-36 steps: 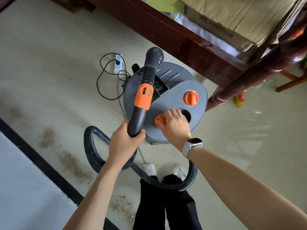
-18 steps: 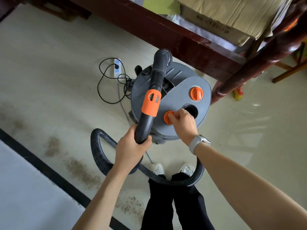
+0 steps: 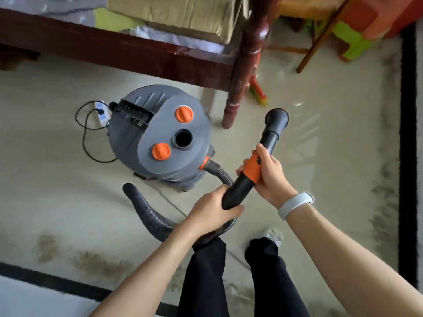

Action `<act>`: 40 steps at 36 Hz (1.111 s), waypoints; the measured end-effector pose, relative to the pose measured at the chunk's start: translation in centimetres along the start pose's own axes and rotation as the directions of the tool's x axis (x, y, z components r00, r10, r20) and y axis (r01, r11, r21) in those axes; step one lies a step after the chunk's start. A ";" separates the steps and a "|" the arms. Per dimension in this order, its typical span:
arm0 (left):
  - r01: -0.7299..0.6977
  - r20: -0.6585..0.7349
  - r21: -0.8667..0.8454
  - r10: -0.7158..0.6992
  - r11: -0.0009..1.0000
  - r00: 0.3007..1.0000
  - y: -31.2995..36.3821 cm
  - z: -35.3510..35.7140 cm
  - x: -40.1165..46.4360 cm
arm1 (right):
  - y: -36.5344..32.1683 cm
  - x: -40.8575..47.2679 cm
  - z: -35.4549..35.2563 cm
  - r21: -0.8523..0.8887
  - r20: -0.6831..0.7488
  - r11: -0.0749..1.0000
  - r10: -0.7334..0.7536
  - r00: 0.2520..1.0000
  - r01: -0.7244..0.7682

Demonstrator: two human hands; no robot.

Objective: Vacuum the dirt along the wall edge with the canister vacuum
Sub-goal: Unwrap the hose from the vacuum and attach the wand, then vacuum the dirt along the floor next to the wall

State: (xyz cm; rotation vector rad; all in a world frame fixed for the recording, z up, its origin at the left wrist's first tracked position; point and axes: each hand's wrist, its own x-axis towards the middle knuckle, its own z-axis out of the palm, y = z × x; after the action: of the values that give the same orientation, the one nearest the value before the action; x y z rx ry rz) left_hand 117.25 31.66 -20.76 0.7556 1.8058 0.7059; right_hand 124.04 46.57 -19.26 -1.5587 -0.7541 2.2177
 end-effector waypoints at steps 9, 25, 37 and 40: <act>-0.149 0.279 0.125 0.110 0.981 0.954 13.9 12.7 5.1 | -11.5 -1.8 -18.4 0.149 -0.221 0.983 -0.076 0.972 0.111; -0.327 0.405 -0.001 0.299 0.945 0.864 39.3 32.7 11.9 | -32.6 -5.6 -40.9 0.337 -0.192 0.862 -0.331 0.924 0.379; -0.415 0.333 -0.129 0.434 0.901 0.837 52.7 36.9 25.0 | -48.2 1.9 -44.8 0.159 -0.212 0.872 -0.428 0.879 0.463; -0.423 0.323 -0.143 0.446 0.895 0.835 56.8 36.9 31.0 | -53.7 6.0 -45.8 0.111 -0.190 0.871 -0.454 0.870 0.479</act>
State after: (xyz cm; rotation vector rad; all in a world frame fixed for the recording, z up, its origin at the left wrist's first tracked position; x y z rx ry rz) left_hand 152.71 95.79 -7.37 1.1896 1.2887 0.8586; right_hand 162.95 103.81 -4.16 -1.2898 -0.7910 1.7314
